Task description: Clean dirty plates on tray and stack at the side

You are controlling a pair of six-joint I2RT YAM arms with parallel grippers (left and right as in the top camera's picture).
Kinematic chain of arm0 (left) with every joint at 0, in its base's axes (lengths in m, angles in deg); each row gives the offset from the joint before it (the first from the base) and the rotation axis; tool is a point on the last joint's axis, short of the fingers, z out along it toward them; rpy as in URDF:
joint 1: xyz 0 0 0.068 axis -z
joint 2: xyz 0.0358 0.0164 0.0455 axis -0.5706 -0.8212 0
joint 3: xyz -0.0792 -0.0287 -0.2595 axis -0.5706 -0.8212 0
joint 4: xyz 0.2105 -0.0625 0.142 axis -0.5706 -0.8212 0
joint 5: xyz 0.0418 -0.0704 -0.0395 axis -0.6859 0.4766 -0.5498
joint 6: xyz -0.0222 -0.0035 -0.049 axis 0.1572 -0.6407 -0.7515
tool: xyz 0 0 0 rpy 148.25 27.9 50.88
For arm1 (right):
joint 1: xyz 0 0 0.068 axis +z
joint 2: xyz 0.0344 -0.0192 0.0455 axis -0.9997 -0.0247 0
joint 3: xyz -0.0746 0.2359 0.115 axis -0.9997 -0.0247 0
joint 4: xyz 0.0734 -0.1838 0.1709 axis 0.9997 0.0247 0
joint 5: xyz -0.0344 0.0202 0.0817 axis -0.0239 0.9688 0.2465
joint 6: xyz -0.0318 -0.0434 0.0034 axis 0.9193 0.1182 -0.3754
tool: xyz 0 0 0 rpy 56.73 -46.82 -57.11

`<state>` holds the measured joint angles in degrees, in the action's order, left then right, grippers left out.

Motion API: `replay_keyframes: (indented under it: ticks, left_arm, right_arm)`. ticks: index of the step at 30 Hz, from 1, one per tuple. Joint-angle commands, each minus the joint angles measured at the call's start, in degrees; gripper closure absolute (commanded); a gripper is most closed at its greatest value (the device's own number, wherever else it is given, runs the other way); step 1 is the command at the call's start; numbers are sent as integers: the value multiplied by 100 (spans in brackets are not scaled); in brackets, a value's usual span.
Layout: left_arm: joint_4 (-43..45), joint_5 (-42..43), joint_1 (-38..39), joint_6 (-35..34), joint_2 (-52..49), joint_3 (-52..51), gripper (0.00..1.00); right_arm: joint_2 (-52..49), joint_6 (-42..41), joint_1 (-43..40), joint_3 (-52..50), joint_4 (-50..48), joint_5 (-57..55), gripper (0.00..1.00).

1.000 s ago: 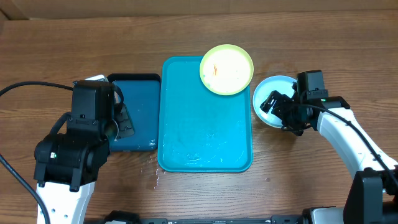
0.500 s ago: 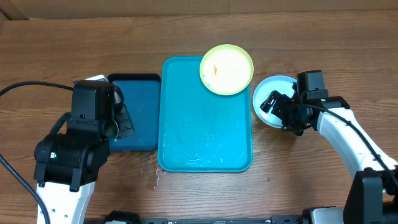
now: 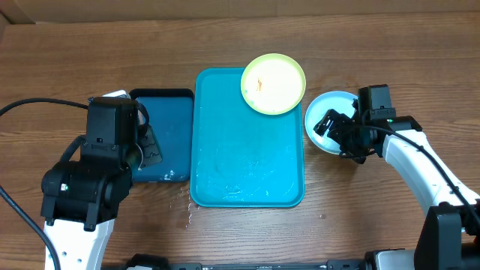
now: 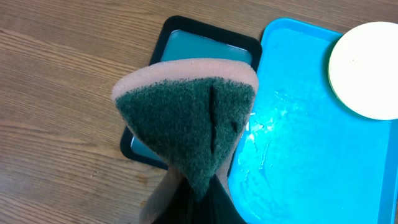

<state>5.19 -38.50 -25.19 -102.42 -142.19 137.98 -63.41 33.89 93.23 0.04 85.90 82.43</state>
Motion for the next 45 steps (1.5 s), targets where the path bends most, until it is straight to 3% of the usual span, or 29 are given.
replay_keyframes:
  ticks: [1, 38, 45]
  left_arm:
    - [46, 22, -22, -13, -20, -24, 95]
    - [85, 31, -22, 96, -20, -24, 96]
    - [280, 918, -22, 848, -46, -24, 96]
  right_arm:
    - [-15, 26, 11, -9, -24, 31, 0]
    - [-15, 24, 11, -9, -24, 31, 0]
    - [-15, 24, 11, -9, -24, 31, 0]
